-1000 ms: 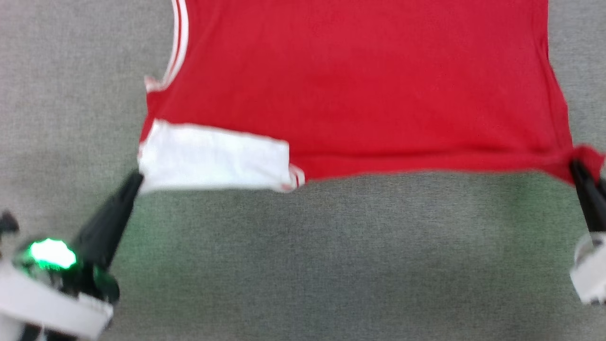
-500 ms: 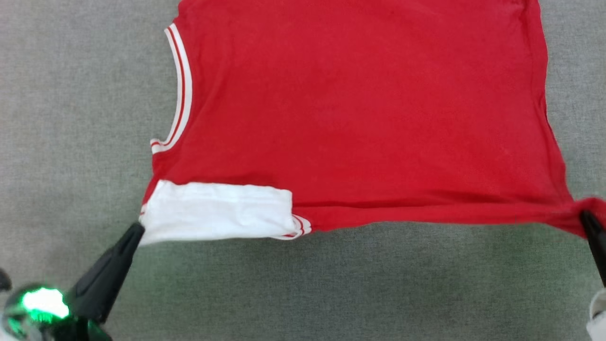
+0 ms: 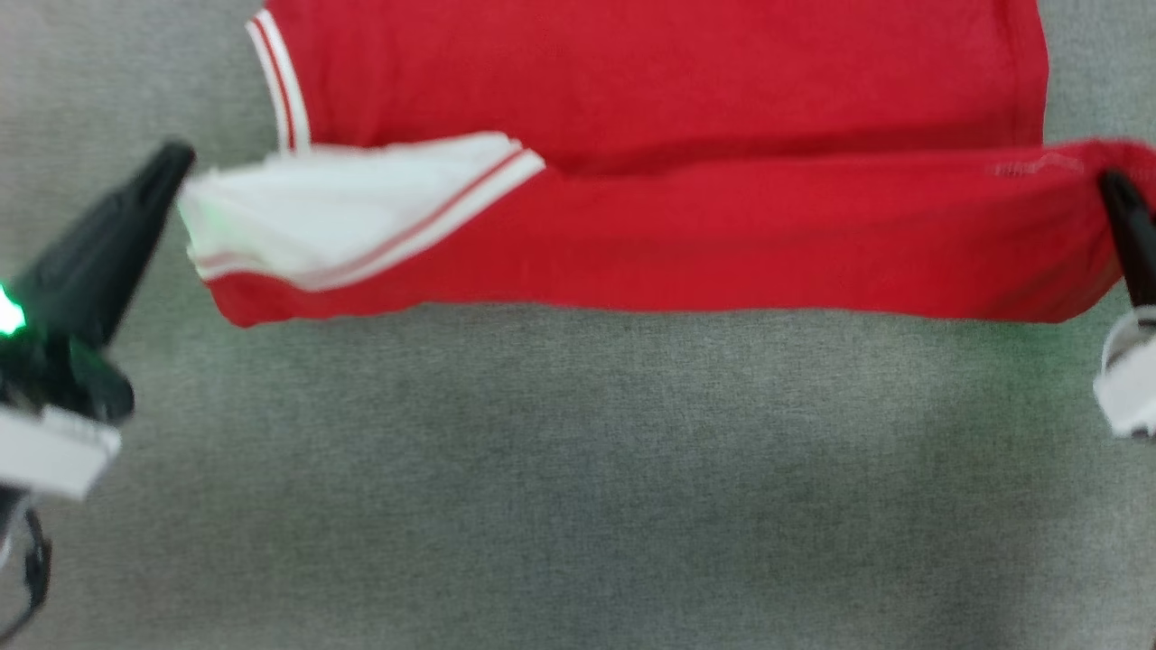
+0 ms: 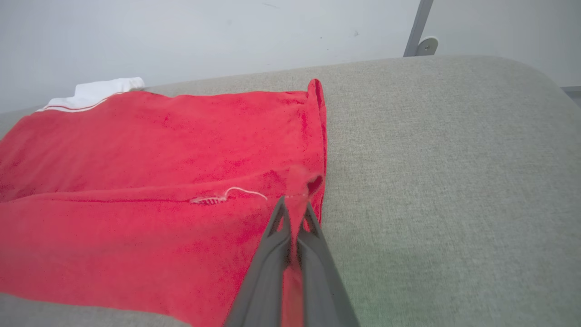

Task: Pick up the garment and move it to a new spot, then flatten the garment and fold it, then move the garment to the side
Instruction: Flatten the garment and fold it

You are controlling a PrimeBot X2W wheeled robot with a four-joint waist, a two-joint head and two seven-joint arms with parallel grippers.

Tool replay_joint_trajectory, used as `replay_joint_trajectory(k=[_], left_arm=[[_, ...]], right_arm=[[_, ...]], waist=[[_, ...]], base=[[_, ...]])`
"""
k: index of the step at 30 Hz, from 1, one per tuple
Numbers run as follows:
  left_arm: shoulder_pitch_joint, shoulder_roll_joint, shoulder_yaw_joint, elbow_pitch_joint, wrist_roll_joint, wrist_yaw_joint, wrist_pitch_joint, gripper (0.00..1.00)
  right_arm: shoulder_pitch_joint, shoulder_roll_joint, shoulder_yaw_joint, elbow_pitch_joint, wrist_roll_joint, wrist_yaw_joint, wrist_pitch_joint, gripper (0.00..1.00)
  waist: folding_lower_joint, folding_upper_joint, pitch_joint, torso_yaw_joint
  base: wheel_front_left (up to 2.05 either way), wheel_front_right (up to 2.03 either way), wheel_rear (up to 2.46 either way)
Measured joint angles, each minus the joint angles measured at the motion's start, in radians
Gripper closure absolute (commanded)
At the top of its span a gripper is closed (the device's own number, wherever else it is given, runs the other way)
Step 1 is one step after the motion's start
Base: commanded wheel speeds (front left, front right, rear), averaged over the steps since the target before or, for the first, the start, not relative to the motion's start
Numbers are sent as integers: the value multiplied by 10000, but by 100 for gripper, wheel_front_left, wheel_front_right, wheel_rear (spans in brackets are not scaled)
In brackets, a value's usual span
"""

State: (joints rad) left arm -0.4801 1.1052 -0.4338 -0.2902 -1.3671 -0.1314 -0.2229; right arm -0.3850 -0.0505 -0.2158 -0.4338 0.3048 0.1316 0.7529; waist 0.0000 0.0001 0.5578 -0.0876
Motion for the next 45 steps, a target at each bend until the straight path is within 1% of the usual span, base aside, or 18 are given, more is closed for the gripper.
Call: replay_joint_trajectory(k=[4,7,12,16,17,18,19,20,22,25,28,29,32,34,36,39,45], left_arm=[[-1611,-322,-894,1078,-184,0,441,100],[-2494,-623,-1496,1806,-234,0,558,100],[-3209,-744,-2512,2972,-109,0,433,100],[-3545,-685,-3381,3538,81,0,253,100],[-3624,-665,-3597,3636,50,0,261,79],[-3715,-627,-3824,3678,52,0,280,0],[-3824,-583,-3985,3705,38,0,261,0],[-3938,-558,-4149,3707,-2,0,217,0],[-4169,-472,-4470,3731,35,0,180,0],[-4500,-151,-4955,3787,81,0,209,0],[-4816,198,-5540,3701,71,0,790,0],[-4869,330,-5708,3645,-25,0,1110,0],[-5027,742,-6391,3266,-284,0,2504,0],[-5180,1016,-6707,3010,-581,0,3453,0],[-5344,1221,-6974,2803,-642,0,4247,0],[-5569,1306,-7125,2667,-986,0,5009,0],[-5803,1233,-7191,2761,-1599,0,5607,0]], right_arm=[[-830,0,-36,874,-207,0,-215,100],[-1148,8,-42,1333,-278,0,-376,100],[-1309,4,123,2080,-341,0,-782,100],[-1305,4,399,2522,-491,0,-1202,100],[-1305,8,439,2623,-531,0,-1283,97],[-1304,2,464,2713,-548,0,-1333,58],[-1300,2,493,2773,-575,0,-1409,8],[-1290,8,502,2794,-585,0,-1567,0],[-1247,-2,462,2794,-594,0,-1684,0],[-1122,6,343,2750,-598,0,-1810,0],[-988,2,199,2594,-577,-2,-1866,0],[-882,10,128,2531,-556,0,-1862,0],[-660,2,-54,2311,-514,0,-1768,0],[-593,0,-130,2268,-504,0,-1701,0],[-534,0,-146,2215,-495,-2,-1638,0],[-500,0,-40,2113,-305,0,-1615,0],[-326,4,251,1858,-196,-2,-1616,0]], waist=[[0,0,288,-125],[0,0,485,-171],[0,0,742,-254],[0,-1,807,-325],[0,-1,793,-330],[0,0,767,-330],[0,0,732,-326],[0,0,687,-320],[0,0,570,-293],[0,0,337,-238],[0,0,68,-173],[0,0,-28,-149],[0,0,-320,-75],[0,0,-494,-30],[0,-1,-623,5],[0,0,-687,-25],[0,0,-474,-288]], base=[[0,0,0],[0,0,0],[0,0,0],[0,0,0],[0,0,0],[0,0,0],[0,0,0],[0,0,0],[0,0,0],[0,0,0],[0,0,0],[0,0,0],[0,0,0],[0,0,0],[0,0,0],[0,0,0],[0,0,0]])
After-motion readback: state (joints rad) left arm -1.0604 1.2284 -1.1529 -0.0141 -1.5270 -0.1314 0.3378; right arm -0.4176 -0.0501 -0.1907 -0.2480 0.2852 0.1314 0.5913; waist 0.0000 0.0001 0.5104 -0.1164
